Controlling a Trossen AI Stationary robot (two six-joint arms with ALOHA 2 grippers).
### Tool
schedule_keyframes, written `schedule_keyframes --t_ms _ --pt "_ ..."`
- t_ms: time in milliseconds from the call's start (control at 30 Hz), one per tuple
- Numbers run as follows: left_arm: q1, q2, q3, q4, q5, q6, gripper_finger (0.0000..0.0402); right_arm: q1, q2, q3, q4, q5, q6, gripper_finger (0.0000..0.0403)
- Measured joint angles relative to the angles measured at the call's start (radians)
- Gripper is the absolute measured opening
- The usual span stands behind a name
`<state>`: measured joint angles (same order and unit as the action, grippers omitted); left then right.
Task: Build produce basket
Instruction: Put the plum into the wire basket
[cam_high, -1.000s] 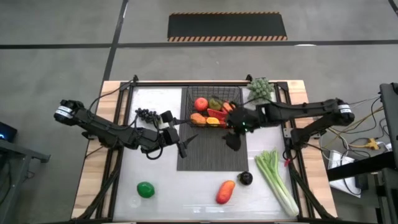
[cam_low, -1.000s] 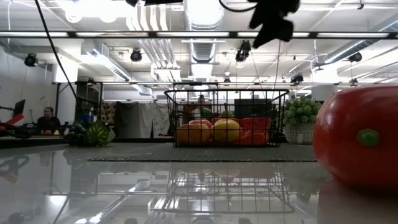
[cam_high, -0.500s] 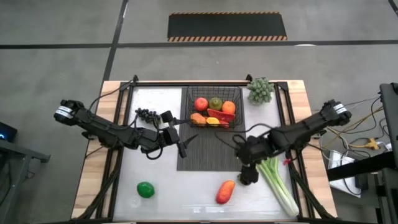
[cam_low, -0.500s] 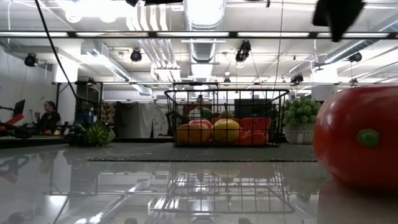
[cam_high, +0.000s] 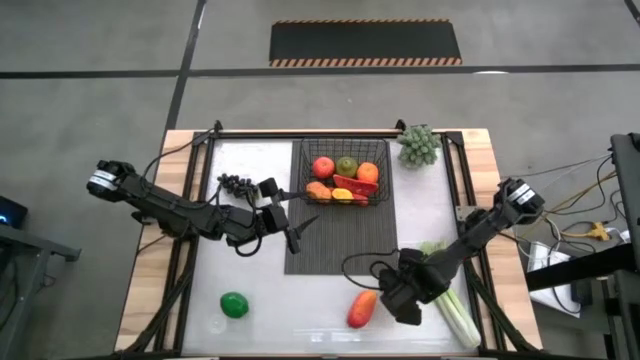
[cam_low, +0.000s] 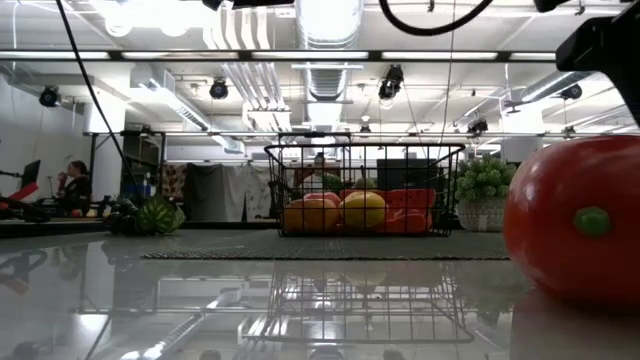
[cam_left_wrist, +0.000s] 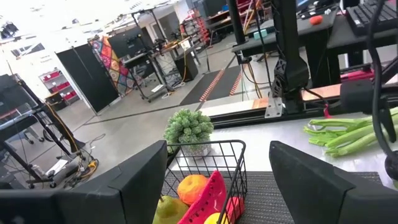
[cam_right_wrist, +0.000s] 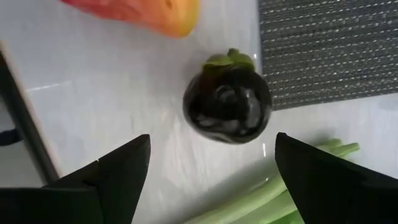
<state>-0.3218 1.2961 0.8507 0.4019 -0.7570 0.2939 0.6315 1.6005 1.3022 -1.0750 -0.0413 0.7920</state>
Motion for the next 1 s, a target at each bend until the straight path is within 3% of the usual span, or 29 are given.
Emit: schedule_keyframes --t_ms 300,1000 --pt "0.0 0.0 -0.007 -0.001 0.0 0.001 0.0266 0.019 0.034 0.0 0.021 0.092 0.001 0.0325" --pt "0.0 0.0 -0.007 -0.001 -0.001 0.01 0.0266 0.018 0.071 -0.101 0.179 0.071 0.022 0.0325"
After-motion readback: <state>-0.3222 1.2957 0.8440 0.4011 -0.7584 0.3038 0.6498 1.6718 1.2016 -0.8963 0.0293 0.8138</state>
